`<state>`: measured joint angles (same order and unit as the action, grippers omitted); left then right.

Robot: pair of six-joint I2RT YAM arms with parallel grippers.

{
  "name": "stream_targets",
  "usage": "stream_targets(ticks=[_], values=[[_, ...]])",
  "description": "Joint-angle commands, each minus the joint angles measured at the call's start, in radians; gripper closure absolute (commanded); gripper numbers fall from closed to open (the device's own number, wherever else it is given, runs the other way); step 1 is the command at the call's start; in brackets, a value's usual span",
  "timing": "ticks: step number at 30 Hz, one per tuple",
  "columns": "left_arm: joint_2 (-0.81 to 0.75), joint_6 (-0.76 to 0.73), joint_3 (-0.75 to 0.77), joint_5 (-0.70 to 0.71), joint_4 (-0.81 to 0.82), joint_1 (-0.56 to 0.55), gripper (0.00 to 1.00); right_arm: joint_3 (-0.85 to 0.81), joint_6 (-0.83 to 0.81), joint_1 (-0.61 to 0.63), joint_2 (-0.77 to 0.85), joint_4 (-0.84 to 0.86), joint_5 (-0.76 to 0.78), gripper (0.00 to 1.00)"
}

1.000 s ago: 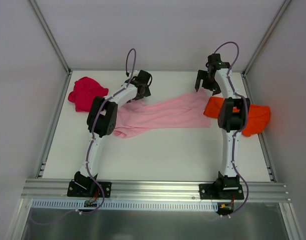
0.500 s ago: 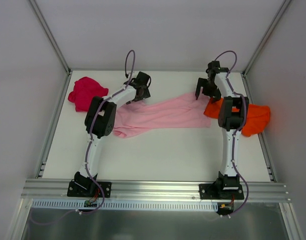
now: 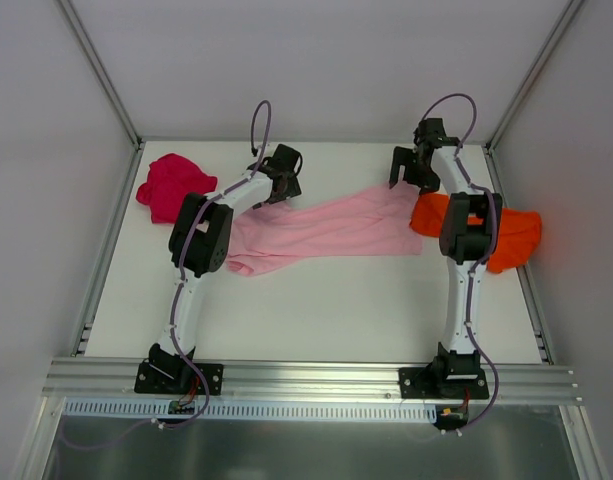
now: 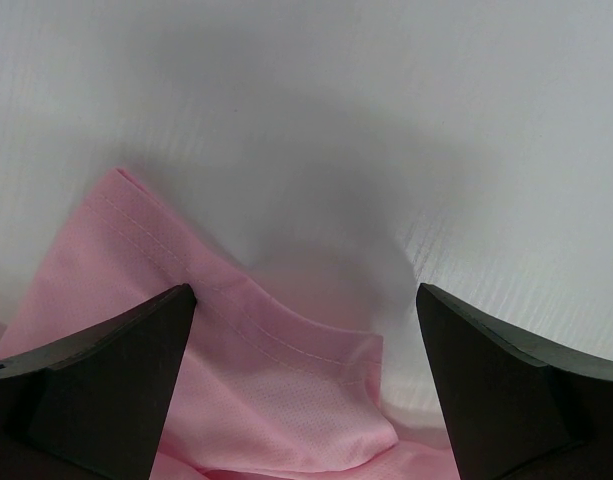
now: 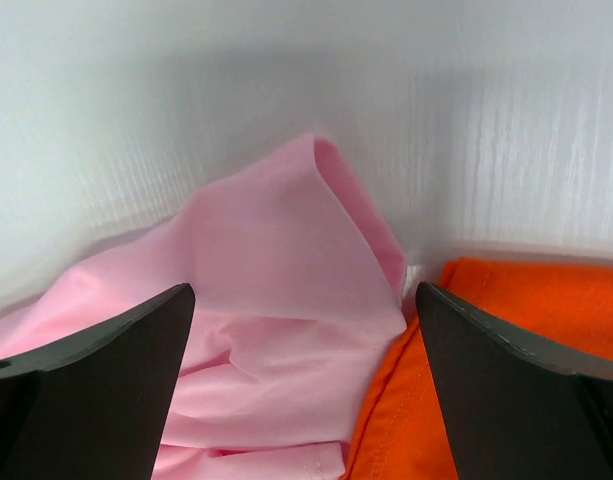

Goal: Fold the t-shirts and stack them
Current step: Flatten out the tshirt

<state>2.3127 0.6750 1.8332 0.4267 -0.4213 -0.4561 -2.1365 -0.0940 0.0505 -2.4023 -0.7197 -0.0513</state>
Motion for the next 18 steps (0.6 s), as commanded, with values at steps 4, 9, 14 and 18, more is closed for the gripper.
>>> stream_targets(ticks=[4,9,14,18], values=[[-0.049,-0.026,-0.025,-0.016,0.007,0.008,0.04,-0.147,-0.11,0.009,-0.027,0.017,0.022,0.0],[-0.05,-0.035,-0.038,-0.025,0.026,0.01,0.04,-0.218,-0.185,0.006,-0.077,-0.012,0.085,0.0],[-0.05,-0.035,-0.035,-0.035,0.029,0.01,0.04,-0.233,-0.208,0.003,-0.11,-0.03,0.113,0.0],[-0.049,-0.031,-0.035,-0.045,0.029,0.01,0.04,-0.296,-0.182,-0.008,-0.155,-0.101,0.064,0.0]])
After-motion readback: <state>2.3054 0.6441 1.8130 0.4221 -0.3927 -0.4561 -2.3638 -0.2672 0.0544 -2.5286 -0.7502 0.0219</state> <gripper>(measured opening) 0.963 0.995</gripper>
